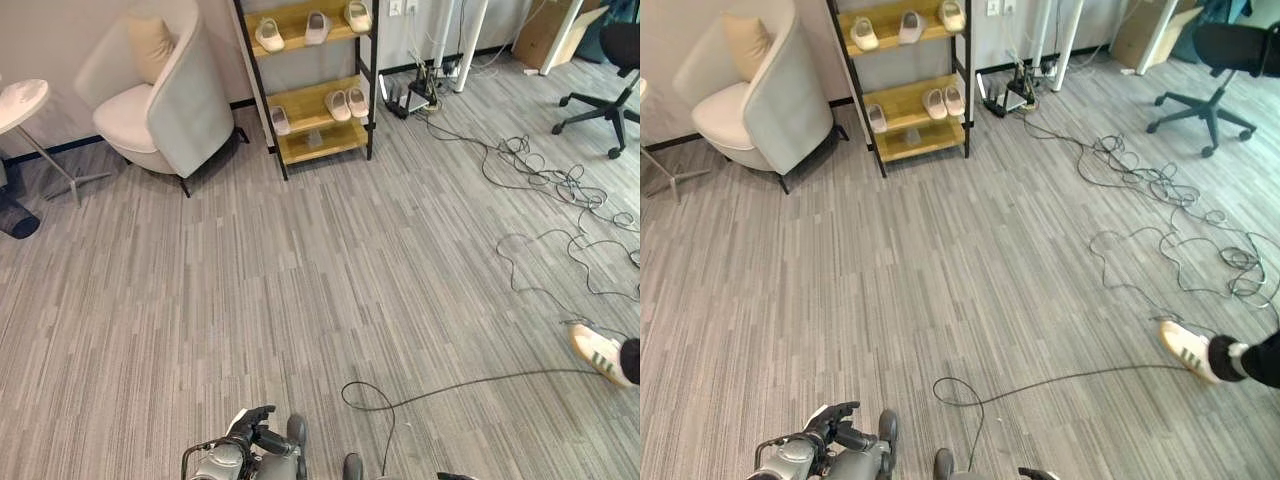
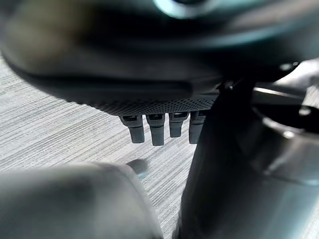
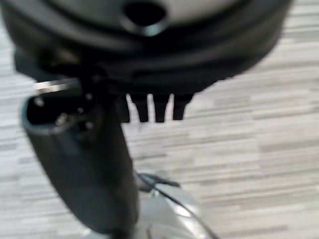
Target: Arrange the slippers neatly on the shoe rack.
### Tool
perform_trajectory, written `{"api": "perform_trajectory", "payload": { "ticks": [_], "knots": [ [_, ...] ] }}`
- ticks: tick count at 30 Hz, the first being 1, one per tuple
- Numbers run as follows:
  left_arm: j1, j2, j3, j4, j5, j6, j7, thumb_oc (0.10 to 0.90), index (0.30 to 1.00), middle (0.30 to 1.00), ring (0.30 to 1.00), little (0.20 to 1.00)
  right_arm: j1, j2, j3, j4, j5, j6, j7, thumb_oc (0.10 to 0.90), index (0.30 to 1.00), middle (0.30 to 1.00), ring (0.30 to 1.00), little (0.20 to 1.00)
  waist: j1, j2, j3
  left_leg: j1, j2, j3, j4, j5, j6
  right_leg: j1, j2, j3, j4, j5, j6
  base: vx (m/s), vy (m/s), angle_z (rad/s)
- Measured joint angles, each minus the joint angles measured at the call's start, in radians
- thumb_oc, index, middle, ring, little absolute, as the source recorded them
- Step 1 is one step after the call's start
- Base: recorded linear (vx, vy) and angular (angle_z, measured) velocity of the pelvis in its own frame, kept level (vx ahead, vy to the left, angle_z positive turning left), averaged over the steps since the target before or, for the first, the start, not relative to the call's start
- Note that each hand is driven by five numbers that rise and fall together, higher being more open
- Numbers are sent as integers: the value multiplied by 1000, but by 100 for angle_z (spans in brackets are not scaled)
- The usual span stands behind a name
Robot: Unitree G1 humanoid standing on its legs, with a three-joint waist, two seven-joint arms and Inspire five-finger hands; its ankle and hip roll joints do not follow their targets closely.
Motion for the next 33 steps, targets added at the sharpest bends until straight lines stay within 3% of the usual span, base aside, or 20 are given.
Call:
{"api": "perform_trajectory", "payload": {
  "ticks": [3,6,7,8,10,13,14,17,19,20,21,24,25,26,27,28,29,30,32,33],
  "knots": [
    [-3,-3,62,15,-5,-16,-3,800,900,900,900,900,-12,-1,47,1,-22,10,-2,800,900,900,900,900,24,4,6,-42,-3,22,-39,27,15,41,36,51,-1,-48,-11,543,183,-57],
    [-10,5,117,17,-18,-20,1,800,900,900,900,900,-28,7,61,1,-37,1,1,800,900,900,900,900,64,-31,-1,-113,-34,13,88,43,74,85,30,111,2,-91,1,454,190,-72],
    [-12,6,118,19,-15,-20,1,800,900,900,900,900,-32,13,67,-1,-46,1,1,800,900,900,900,900,62,-43,-20,-112,-49,18,80,69,113,94,31,101,13,-108,24,438,221,-28],
    [-9,12,113,26,-13,-16,0,800,900,900,900,900,-29,24,71,0,-50,3,8,800,900,900,900,900,66,-45,-25,-100,-36,24,80,98,152,93,49,89,90,-152,86,416,252,-13],
    [-17,44,69,45,24,-14,5,800,900,900,900,900,-22,53,65,-48,-51,-2,16,800,900,900,900,900,63,-90,-31,-32,-36,22,55,68,200,-10,17,21,368,-193,207,416,281,-14],
    [-23,47,23,50,52,11,4,800,900,900,900,900,-21,38,49,-97,-50,-7,16,800,900,900,900,900,45,-99,-33,53,-74,-6,81,-23,218,-89,-101,-51,723,-129,263,540,272,10],
    [-29,37,22,45,59,10,3,800,900,900,900,900,-20,27,32,-139,-49,-18,16,800,900,900,900,900,23,-71,-21,105,-85,-57,74,-74,236,-146,-133,-72,850,-130,229,551,175,46],
    [-34,17,28,47,20,18,4,800,900,900,900,900,-31,24,-3,-167,-36,-37,17,800,900,900,900,900,-17,17,21,201,-52,-129,57,-106,252,-274,-129,-129,878,-210,158,574,61,63],
    [-15,14,29,63,21,23,6,800,900,900,900,900,-43,15,-2,-167,-27,-45,17,800,900,900,900,900,-58,31,20,265,-39,-184,35,-112,242,-348,-117,-135,696,-226,165,704,-61,86],
    [-19,14,12,64,24,24,13,800,900,900,900,900,-40,14,-8,-167,-23,-45,20,800,900,900,900,900,-75,29,18,285,-35,-230,45,-195,310,-411,-103,-104,593,-203,180,700,-90,117],
    [-15,21,4,85,30,25,23,800,900,900,900,900,-42,21,-9,-176,-18,-45,19,800,900,900,900,900,-96,28,18,289,-17,-262,63,-202,291,-427,-89,-37,414,-156,187,555,-83,117],
    [10,29,-6,123,60,26,22,800,900,900,900,900,-38,46,-23,-161,-16,-41,18,800,900,900,900,900,-111,-11,14,355,7,-309,57,-266,245,-464,-121,3,168,15,199,511,-119,98],
    [34,35,-7,122,61,24,22,800,900,900,900,900,-29,55,-34,-154,-15,-40,17,800,900,900,900,900,-123,-32,-3,394,24,-348,56,-308,180,-464,-151,-6,146,49,207,529,-193,99],
    [47,23,-11,124,63,24,21,800,900,900,900,900,-34,47,-49,-147,-20,-37,18,800,900,900,900,900,-130,11,-18,422,102,-388,32,-353,144,-475,-107,-47,237,105,199,701,-283,119],
    [46,20,-14,124,66,25,16,800,900,900,900,900,-41,43,-54,-137,-21,-35,17,800,900,900,900,900,-139,19,-21,434,119,-391,39,-342,99,-475,-101,-72,271,108,192,485,-250,73],
    [46,20,-14,124,66,25,16,800,900,900,900,900,-41,43,-54,-137,-21,-35,17,800,900,900,900,900,-139,19,-21,434,119,-391,39,-342,99,-475,-101,-72,271,108,192,569,-277,74],
    [37,10,-19,120,76,15,3,800,900,900,900,900,-43,22,-42,-123,-34,-30,18,800,900,900,900,900,-121,4,-26,440,71,-385,147,-334,67,-440,-94,-82,291,115,103,478,-256,71],
    [42,3,-16,121,83,5,1,800,900,900,900,900,-40,9,-51,-109,-46,-24,20,800,900,900,900,900,-132,19,-31,438,50,-354,233,-296,54,-408,-80,-114,317,67,46,378,-224,82],
    [44,8,-2,122,82,5,-1,800,900,900,900,900,-35,10,-61,-90,-48,-2,20,800,900,900,900,900,-120,8,-32,414,51,-298,358,-257,-6,-359,-70,-115,317,73,16,261,-266,28],
    [44,9,39,115,72,6,1,800,900,900,900,900,-26,8,-54,-84,-49,4,19,800,900,900,900,900,-108,-8,-31,292,24,-271,632,-168,-69,-300,-74,-110,275,60,-7,267,-353,-8]
  ]
}}
